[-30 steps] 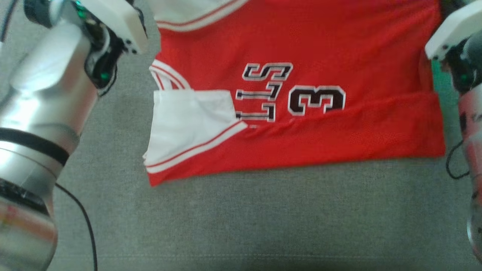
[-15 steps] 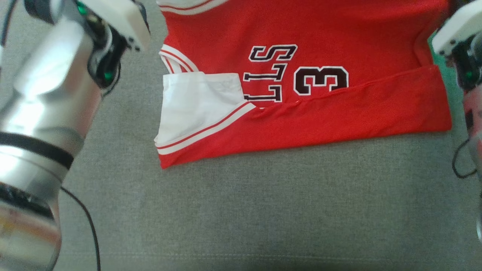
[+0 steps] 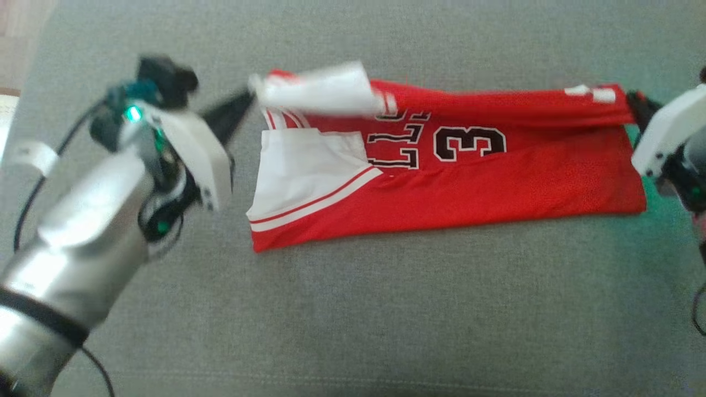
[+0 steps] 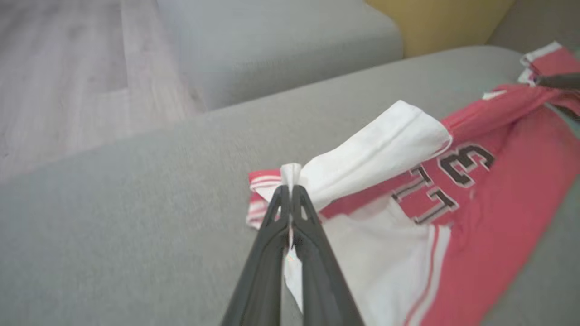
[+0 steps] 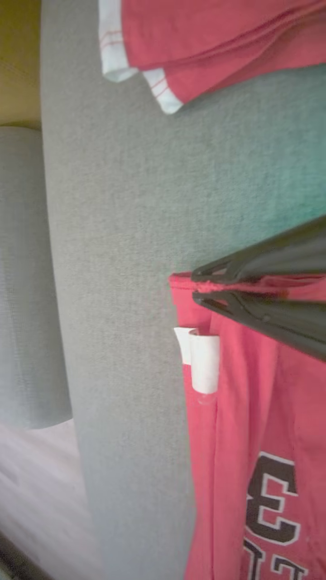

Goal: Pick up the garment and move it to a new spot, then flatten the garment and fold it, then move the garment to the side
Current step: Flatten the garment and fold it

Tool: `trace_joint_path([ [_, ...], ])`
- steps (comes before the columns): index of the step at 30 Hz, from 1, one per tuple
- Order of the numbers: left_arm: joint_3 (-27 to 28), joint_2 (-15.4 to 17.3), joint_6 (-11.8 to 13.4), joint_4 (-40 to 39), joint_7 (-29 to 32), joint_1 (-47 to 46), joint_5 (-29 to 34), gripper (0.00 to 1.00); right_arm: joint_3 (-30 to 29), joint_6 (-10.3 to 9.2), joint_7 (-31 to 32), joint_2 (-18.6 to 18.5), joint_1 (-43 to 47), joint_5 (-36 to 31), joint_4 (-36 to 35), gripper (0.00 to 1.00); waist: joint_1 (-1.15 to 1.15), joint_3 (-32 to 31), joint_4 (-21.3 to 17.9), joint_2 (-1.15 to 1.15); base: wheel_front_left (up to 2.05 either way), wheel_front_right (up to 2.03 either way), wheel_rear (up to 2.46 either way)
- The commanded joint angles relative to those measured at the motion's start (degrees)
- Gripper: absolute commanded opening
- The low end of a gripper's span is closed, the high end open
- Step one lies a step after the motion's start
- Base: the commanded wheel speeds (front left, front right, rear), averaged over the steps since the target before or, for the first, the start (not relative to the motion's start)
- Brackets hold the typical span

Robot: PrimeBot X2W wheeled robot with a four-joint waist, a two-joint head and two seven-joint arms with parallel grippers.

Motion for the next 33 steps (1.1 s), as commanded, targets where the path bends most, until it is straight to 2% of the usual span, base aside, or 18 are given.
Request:
trace_joint_path([
  [1, 2.0, 2.9, 0.1, -1.5, 0.3, -1.6, -0.6, 0.0, 0.6, -0.05, 0.2, -1.3, 0.4, 0.5, -1.9, 0.0, 0.0, -0.6, 0.2, 0.0, 0.0, 0.0, 0.0],
  [8, -0.9, 11.4, 0.2, -16.4, 10.7, 4.8, -5.7, 0.0, 5.5, -0.05, 7.6, -6.5, 5.6, 5.2, -7.1, 0.0, 0.0, -2.7, 0.4, 0.0, 0.0, 0.0, 0.0],
  [12, -1.6, 14.2, 1.8, -21.4, 13.7, 7.2, -7.1, 0.0, 7.2, -0.05, 11.4, -8.2, 7.5, 7.0, -9.7, 0.0, 0.0, -3.2, 0.1, 0.0, 0.0, 0.0, 0.0],
  [17, -1.9, 15.0, 3.6, -24.2, 14.4, 8.7, -7.5, 0.0, 8.4, -0.05, 14.8, -9.8, 8.8, 8.4, -12.1, 0.0, 0.0, -3.1, -0.5, 0.0, 0.0, 0.0, 0.0],
  [25, -3.0, 13.4, 5.0, -22.7, 13.0, 9.6, -5.9, 0.0, 8.6, -0.05, 19.0, -9.9, 10.3, 9.4, -13.8, 0.0, 0.0, -3.2, -1.6, 0.0, 0.0, 0.0, 0.0],
  [26, -2.7, 12.9, 5.5, -22.0, 12.2, 9.7, -5.7, 0.37, 8.3, -0.05, 18.8, -9.8, 10.4, 9.2, -13.7, 0.0, 0.0, -3.3, -1.7, 0.0, 0.0, 0.0, 0.0],
  [27, -2.4, 12.3, 6.2, -21.2, 11.4, 9.9, -5.7, 1.0, 8.0, -0.05, 18.2, -9.7, 10.4, 8.6, -13.6, 0.78, 0.0, -3.3, -1.8, 0.0, 0.0, 0.0, 0.0],
  [28, -2.2, 11.7, 6.8, -20.5, 10.7, 10.0, -5.7, 1.0, 7.8, -0.05, 17.9, -9.5, 10.6, 8.1, -13.4, 1.0, 0.0, -3.4, -1.8, 0.0, 0.0, 0.0, 0.0],
  [33, -1.0, 10.0, 8.4, -17.6, 6.1, 10.3, -4.7, 1.0, 6.2, -0.05, 17.8, -8.1, 11.4, 7.1, -13.2, 1.0, 0.0, -4.0, -2.4, 0.0, 0.0, 0.0, 0.0],
])
